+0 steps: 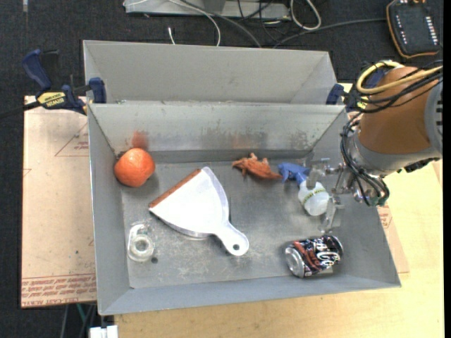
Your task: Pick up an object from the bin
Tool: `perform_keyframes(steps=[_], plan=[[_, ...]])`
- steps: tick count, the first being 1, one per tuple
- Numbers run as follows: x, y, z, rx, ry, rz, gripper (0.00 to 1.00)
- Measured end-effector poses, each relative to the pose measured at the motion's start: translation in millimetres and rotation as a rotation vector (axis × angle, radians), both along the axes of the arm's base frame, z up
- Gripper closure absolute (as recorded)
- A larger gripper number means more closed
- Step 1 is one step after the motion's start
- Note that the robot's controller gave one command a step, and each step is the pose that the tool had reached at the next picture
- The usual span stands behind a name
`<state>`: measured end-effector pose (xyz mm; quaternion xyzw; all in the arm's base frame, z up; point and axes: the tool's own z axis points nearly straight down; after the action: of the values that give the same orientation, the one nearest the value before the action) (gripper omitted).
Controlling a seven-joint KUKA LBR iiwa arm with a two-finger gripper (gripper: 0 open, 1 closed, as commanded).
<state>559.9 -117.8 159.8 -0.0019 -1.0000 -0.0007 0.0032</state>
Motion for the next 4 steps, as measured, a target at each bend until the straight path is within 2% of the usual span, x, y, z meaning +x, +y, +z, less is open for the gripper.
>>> perform_keyframes(steps=[1,2,3,4], plan=[[1.9,1,5,-0.001,-0.008,0.004,0.00],[-55.6,-11,-90,0.008,0.006,0.135,0.00],[-59.5,-9,1,-0.004,-0.024,0.210,0.00],[-65.6,-5,-62,0.008,0.005,0.057,0.00]])
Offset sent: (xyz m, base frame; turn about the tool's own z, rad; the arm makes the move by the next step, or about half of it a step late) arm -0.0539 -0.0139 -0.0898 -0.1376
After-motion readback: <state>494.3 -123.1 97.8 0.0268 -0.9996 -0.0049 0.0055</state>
